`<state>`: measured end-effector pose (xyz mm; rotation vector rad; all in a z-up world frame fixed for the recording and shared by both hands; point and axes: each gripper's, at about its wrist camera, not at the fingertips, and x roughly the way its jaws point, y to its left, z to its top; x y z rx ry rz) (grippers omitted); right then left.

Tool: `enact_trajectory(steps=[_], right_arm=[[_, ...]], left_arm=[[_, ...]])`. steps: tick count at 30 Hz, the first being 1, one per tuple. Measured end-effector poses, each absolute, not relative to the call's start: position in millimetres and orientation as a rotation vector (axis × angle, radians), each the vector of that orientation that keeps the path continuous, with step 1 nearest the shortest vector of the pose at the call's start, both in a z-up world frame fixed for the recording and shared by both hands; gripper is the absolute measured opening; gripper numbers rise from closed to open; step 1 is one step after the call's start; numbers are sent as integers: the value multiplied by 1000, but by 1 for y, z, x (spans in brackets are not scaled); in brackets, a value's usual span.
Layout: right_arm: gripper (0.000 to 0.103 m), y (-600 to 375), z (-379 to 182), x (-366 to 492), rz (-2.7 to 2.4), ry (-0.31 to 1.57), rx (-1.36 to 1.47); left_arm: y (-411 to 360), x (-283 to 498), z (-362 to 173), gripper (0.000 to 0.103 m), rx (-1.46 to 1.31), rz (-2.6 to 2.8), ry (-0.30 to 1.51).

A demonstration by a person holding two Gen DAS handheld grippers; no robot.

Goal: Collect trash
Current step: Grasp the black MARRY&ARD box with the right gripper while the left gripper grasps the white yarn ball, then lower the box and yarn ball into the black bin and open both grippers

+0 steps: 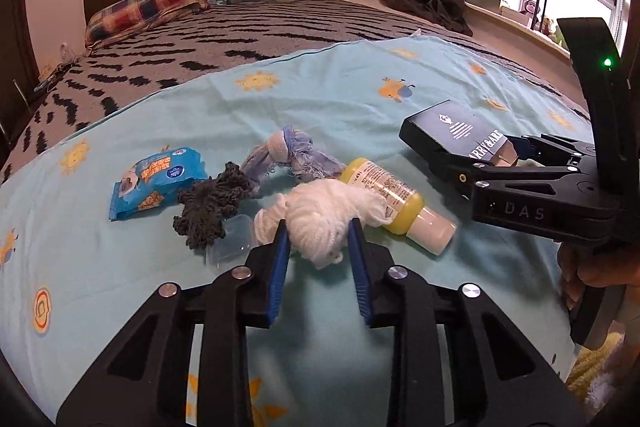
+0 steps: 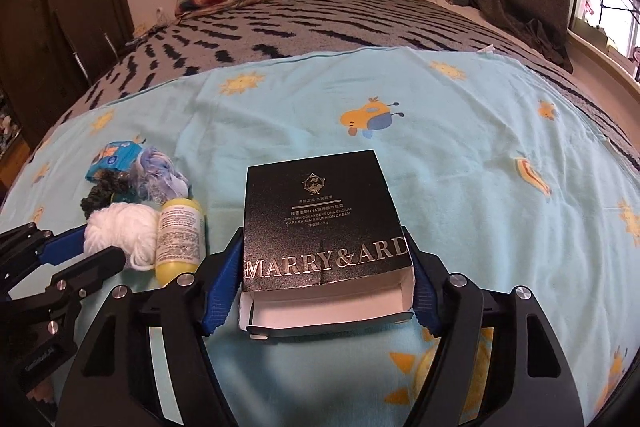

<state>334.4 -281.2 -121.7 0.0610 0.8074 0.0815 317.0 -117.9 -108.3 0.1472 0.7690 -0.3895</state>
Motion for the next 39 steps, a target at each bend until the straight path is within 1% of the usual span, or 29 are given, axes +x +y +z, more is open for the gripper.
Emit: enact_trajectory(steps=[1,9,16,21,31,39], right_arm=[[73,-281,-120,331,83,804,61],[73,-274,-90,288,96,757,53],[73,-256,-64,230,142,710,46],[73,-237,-56,186,176,691,21],[73,-216,-80,109,230,732,45],[73,-210,-122,63,241,818,64]], left_arm=[[-117,313,-106,4,149,-391,769],[-102,275,-82,5,135,-390,733],[-79,213,-61,5,116,-391,689],[-66,171,-61,5,103,-400,676],[-40,90,-85,5,66,-413,688],[-36,51,-119,5,52,-431,751]])
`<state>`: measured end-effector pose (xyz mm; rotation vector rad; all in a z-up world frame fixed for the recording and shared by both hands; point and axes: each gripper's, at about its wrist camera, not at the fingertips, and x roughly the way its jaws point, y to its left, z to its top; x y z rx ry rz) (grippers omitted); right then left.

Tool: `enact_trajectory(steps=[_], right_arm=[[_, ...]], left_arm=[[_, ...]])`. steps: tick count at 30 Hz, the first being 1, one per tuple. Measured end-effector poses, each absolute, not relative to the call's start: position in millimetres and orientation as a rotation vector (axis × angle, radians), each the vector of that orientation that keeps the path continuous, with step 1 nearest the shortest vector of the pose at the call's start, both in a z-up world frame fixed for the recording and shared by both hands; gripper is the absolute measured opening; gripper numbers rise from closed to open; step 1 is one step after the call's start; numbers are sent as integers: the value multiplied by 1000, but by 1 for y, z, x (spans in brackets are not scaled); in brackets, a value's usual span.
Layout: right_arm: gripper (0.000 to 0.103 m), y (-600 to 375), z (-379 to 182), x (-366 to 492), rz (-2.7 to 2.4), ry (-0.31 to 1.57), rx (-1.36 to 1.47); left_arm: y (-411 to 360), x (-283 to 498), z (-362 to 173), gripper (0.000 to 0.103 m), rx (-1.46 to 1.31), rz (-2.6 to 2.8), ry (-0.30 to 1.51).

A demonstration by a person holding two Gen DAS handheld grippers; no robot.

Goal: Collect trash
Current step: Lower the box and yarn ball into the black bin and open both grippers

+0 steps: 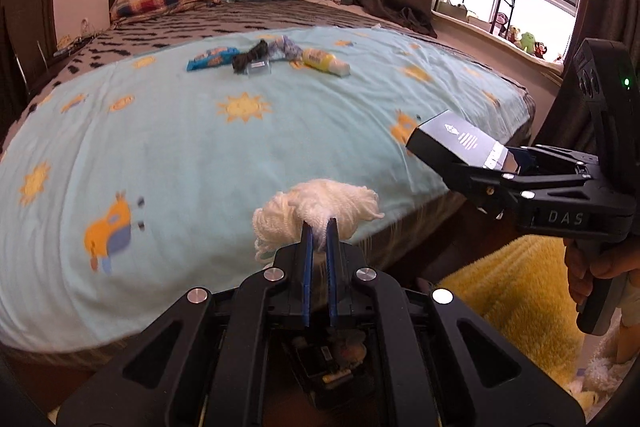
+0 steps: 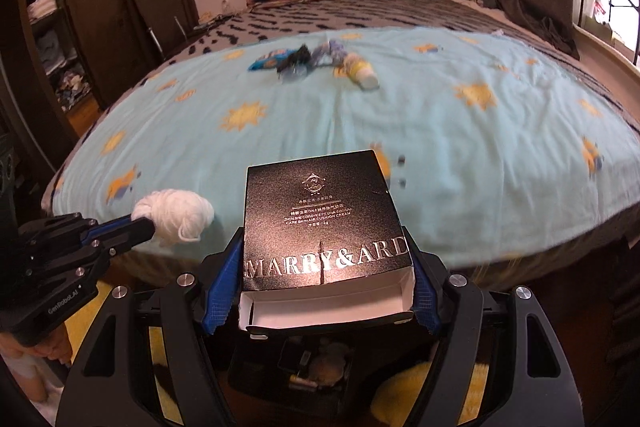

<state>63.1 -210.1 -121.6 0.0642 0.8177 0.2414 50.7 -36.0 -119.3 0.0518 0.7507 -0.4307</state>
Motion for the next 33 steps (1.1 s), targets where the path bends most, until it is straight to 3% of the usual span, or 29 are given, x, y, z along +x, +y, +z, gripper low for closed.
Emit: enact_trajectory(steps=[14,33], right_arm=[[73,-191,-226,32,242,1043,107],[73,-190,-301,43,223,1208,185]], left_arm=[[-51,29,-218,5,60,-468,979],[-58,41,-305,7,49,-481,1208]])
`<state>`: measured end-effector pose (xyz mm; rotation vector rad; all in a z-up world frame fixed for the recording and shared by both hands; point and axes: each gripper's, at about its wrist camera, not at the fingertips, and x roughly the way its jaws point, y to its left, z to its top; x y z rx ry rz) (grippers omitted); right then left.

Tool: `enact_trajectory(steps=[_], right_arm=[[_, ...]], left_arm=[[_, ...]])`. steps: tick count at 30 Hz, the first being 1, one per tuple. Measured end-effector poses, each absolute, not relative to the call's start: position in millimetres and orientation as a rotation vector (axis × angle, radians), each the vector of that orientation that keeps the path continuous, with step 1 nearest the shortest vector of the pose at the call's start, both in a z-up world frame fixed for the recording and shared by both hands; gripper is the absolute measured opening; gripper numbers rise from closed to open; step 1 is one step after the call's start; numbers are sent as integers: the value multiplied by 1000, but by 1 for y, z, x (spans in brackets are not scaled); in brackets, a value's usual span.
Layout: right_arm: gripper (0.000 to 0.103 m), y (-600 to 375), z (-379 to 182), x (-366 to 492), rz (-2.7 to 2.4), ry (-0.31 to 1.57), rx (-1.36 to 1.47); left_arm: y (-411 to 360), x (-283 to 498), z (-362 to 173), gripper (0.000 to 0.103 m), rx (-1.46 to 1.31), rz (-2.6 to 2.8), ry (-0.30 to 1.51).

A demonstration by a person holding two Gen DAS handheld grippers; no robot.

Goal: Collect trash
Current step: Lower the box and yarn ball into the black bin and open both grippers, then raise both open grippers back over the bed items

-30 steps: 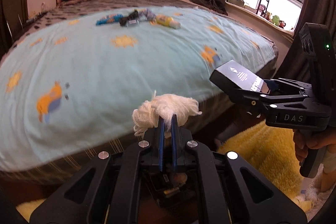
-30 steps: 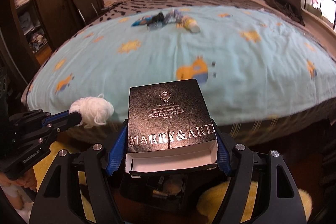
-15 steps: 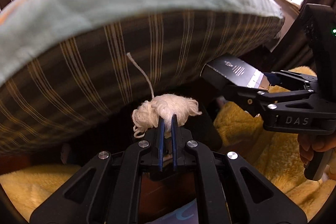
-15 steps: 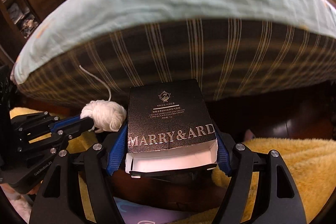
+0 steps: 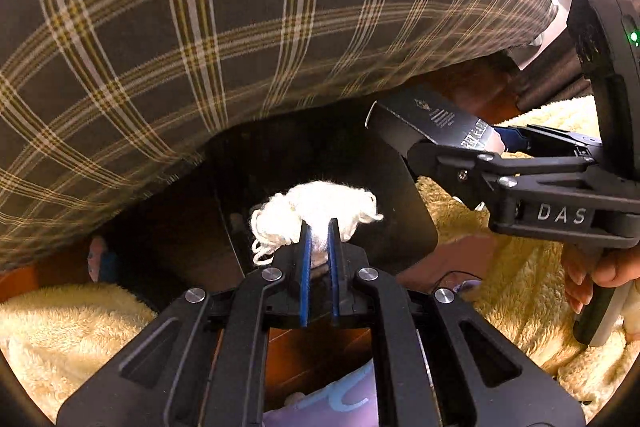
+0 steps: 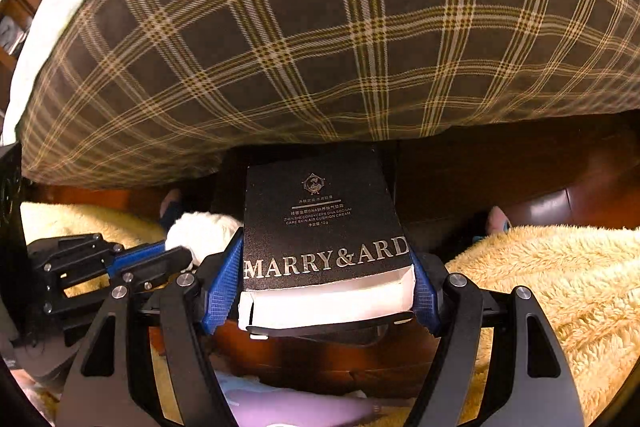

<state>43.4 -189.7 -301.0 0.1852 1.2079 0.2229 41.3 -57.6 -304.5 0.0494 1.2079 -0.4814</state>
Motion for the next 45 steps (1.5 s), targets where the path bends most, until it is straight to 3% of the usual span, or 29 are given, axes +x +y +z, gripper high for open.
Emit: enact_trajectory(steps=[4,10,15,23,28,35,45], right_arm=[[75,-189,-303,49,227,1215,198],[76,-196,-306,55,205,1218,213],[83,-207,-298,58,190,1199,234],[91,-218,-264,56,189,1128,257],[92,-224,-220,58,185,1023,240],[92,-233,-159,76,167,879,164],[92,-235,-117,138,170,790,109]], left_arm=[[-54,43,-311,10,38,-475,1222],[-44,46,-312,25,26,-447,1219],[-42,48,-300,33,33,-421,1200],[-35,44,-257,65,69,-371,1082],[-24,44,-219,76,48,-356,996],[-13,56,-163,83,71,-320,869],[-13,111,-114,87,101,-279,770]])
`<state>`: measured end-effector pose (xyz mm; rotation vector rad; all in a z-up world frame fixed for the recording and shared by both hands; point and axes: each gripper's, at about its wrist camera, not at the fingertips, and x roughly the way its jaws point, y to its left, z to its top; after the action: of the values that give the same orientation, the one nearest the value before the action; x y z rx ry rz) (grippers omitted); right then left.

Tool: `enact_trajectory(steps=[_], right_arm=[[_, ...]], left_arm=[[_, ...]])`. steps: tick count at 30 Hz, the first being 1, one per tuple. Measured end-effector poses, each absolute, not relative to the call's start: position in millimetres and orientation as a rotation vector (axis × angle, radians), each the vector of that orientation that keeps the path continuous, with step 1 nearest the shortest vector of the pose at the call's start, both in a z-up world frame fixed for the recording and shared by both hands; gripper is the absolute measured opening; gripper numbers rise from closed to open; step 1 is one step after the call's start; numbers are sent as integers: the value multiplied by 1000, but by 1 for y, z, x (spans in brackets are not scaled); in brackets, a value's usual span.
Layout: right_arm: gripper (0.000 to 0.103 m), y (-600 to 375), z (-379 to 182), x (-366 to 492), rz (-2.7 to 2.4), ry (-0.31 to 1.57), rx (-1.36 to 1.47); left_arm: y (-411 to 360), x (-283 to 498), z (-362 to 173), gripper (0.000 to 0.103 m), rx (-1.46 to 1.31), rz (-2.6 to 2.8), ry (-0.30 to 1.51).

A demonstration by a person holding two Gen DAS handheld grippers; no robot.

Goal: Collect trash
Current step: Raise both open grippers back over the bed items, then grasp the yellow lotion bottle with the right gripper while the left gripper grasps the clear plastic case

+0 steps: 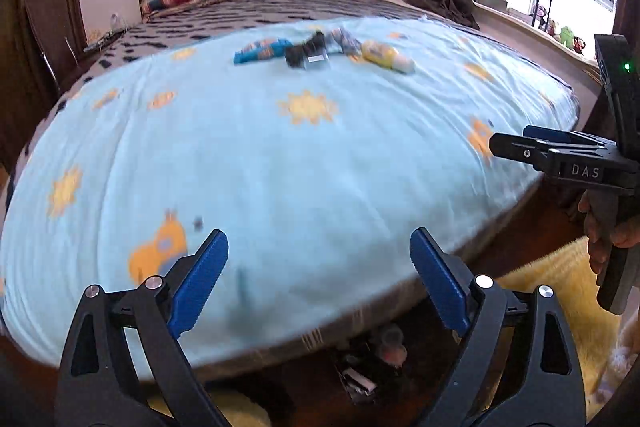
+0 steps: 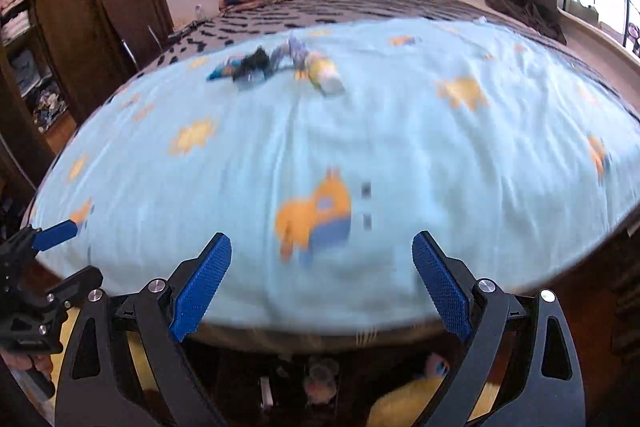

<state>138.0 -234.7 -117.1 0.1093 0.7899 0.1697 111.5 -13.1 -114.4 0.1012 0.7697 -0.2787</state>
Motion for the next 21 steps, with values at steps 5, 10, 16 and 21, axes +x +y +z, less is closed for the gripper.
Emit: enact_trajectory(steps=[5,10,16,21], right_arm=[[92,-232,-113,189,173,788,121],[92,-230,-115,235,162,799,111],[74,-225,-122,282,175,829,102],[60,-218,-131,318,194,866,114]], left_arm=[[-9,152,-112,87,64,-256,773],[-11,195,-115,87,70,-243,793],[-19,237,-123,87,85,-259,827],[-31,265,-129,87,69,-283,844]])
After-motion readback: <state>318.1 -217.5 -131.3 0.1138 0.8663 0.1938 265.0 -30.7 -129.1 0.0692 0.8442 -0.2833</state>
